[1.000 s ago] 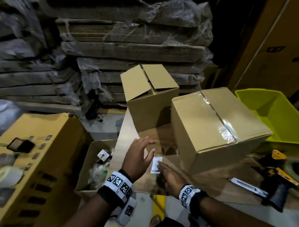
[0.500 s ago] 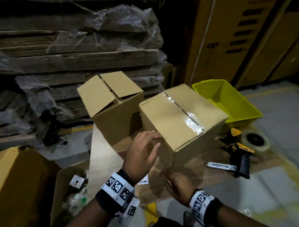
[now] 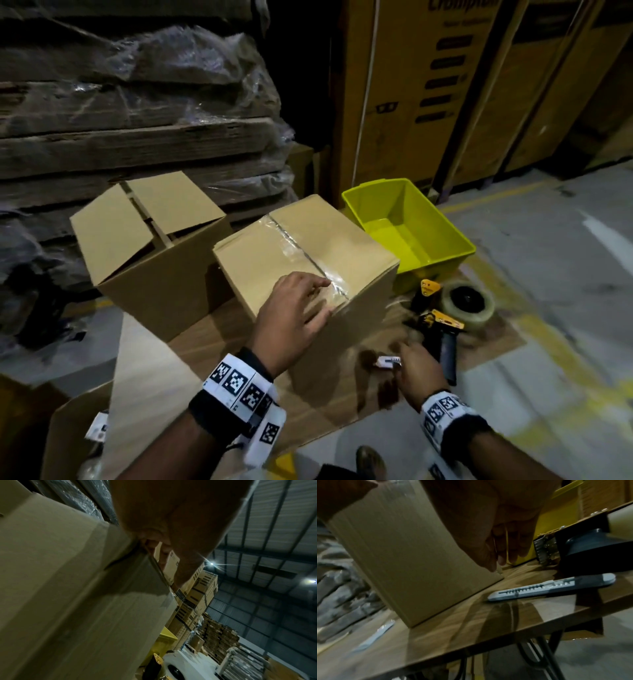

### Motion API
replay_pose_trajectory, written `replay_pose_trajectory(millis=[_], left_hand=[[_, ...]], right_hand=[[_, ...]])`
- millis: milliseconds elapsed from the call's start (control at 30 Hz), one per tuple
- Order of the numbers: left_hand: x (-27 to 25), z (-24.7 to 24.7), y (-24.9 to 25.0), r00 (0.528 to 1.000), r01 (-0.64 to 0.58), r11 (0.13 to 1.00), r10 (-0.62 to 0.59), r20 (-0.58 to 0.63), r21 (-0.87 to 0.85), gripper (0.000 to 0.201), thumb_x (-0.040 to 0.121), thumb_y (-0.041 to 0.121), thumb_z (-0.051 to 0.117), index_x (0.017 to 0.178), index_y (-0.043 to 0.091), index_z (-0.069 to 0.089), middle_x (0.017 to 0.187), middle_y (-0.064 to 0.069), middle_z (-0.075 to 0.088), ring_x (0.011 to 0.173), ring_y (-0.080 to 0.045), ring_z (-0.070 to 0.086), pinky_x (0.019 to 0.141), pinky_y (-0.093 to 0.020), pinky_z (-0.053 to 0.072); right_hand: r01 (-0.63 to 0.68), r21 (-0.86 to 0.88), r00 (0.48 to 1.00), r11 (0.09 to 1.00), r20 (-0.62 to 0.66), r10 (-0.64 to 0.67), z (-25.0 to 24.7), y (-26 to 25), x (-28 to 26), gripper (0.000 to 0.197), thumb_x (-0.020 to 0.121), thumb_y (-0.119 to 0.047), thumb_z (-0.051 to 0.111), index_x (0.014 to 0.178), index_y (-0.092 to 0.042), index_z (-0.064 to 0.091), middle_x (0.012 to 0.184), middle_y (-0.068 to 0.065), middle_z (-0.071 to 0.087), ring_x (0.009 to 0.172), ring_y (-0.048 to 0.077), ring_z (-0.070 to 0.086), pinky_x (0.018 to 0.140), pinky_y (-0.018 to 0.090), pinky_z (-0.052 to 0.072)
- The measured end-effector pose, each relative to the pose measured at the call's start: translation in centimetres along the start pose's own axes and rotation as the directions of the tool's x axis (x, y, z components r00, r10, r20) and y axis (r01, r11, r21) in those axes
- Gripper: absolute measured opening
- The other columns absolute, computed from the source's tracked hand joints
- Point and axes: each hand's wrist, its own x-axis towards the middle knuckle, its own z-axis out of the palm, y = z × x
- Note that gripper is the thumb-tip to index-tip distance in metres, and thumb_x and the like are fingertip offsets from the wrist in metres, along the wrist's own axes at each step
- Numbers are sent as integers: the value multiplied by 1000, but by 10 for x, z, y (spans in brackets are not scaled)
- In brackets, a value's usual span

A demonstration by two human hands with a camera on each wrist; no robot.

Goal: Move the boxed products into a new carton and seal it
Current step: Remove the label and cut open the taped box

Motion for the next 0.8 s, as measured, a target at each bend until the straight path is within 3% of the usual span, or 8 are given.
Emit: replay_pose_trajectory(millis=[133, 167, 267, 300, 367, 433, 667, 800], left_hand=[[10, 12, 3, 996, 86, 988, -90, 27, 125, 57, 80, 51, 74, 129, 29, 55, 131, 8, 48, 122, -7, 40, 102, -22, 35], [9, 13, 4, 994, 103, 986, -106, 22, 130, 60, 78, 52, 75, 130, 29, 54, 133, 8, 47, 124, -8, 39, 102, -22, 34], [8, 15, 5, 989, 148, 981, -149, -3, 124, 64, 76, 52, 76, 131, 29, 54, 135, 9, 46, 127, -8, 38, 106, -24, 35], [7, 16, 6, 987, 162, 980, -161, -15, 114, 64, 75, 52, 77, 130, 29, 54, 135, 9, 47, 128, -8, 38, 107, -24, 34], [5, 16, 6, 982, 187, 978, -184, -39, 89, 66, 73, 55, 75, 130, 28, 55, 135, 10, 47, 129, -8, 37, 107, -24, 33], [3, 15, 6, 974, 224, 973, -221, -53, 64, 69, 72, 61, 72, 130, 28, 55, 135, 11, 47, 129, -6, 37, 107, -24, 32], [0, 13, 3, 978, 203, 978, -199, -64, 50, 60, 78, 61, 67, 126, 27, 58, 130, 11, 52, 126, -7, 42, 108, -33, 40], [-2, 2, -10, 982, 187, 981, -188, -17, -41, 63, 76, 55, 75, 130, 28, 56, 134, 13, 51, 130, -7, 43, 109, -42, 42]], right_hand=[[114, -187, 969, 976, 240, -67, 2, 16, 21, 41, 86, -15, 54, 127, -14, 51, 132, 9, 48, 123, 30, 50, 100, 35, 39], [140, -226, 959, 964, 273, -75, 8, 18, 26, 39, 83, -17, 60, 122, -11, 56, 125, 12, 53, 117, 33, 54, 96, 36, 43], [218, -272, 924, 937, 367, -108, 15, 21, 34, 44, 44, -24, 91, 81, -9, 72, 79, 13, 63, 71, 31, 68, 58, 34, 57], [273, -294, 906, 916, 400, -141, 14, 22, 38, 48, 51, -27, 89, 91, -9, 71, 87, 14, 65, 79, 30, 68, 65, 34, 57], [258, -310, 893, 915, 438, -104, 18, 22, 44, 55, 85, -24, 67, 134, -9, 48, 130, 15, 51, 120, 32, 52, 97, 36, 43], [263, -306, 876, 915, 473, -94, 20, 25, 49, 58, 94, -21, 52, 147, -11, 30, 146, 14, 36, 134, 31, 37, 106, 38, 35], [255, -256, 879, 932, 463, -113, 3, 9, 58, 50, 95, -23, 49, 143, -15, 35, 144, 13, 36, 132, 30, 41, 105, 38, 35], [220, -42, 950, 975, 236, -204, -19, 0, 46, 40, 88, -25, 57, 127, -18, 49, 128, 7, 44, 108, 29, 58, 86, 37, 45]])
